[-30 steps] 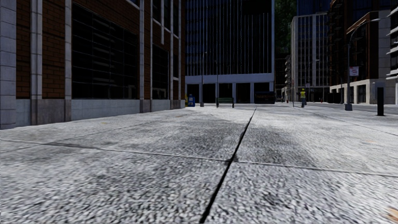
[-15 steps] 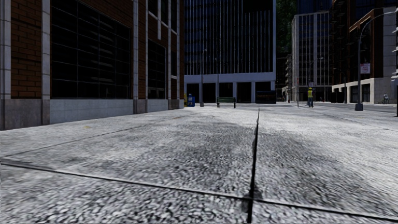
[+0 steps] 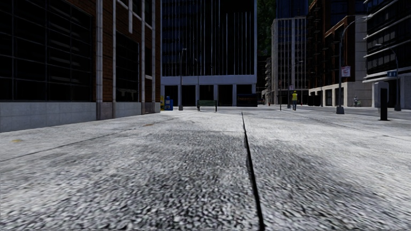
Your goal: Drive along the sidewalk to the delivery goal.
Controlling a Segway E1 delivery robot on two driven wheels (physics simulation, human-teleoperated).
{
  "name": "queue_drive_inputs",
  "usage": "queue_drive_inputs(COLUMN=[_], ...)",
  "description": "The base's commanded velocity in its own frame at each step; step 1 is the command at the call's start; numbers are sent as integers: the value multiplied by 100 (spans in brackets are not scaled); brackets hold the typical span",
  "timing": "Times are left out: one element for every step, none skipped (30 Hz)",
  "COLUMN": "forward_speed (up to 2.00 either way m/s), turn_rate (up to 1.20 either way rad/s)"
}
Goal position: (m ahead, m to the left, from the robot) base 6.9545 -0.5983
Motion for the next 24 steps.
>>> queue_drive_inputs(forward_speed=[200,200,200,200,200,200,200,200,200,200,200,200,200,200,200,200,200,200,200,200,200,200,200,200], turn_rate=[0,0,0,0,0,0,0,0,0,0,0,0,0,0,0,0,0,0,0,0,0,0,0,0])
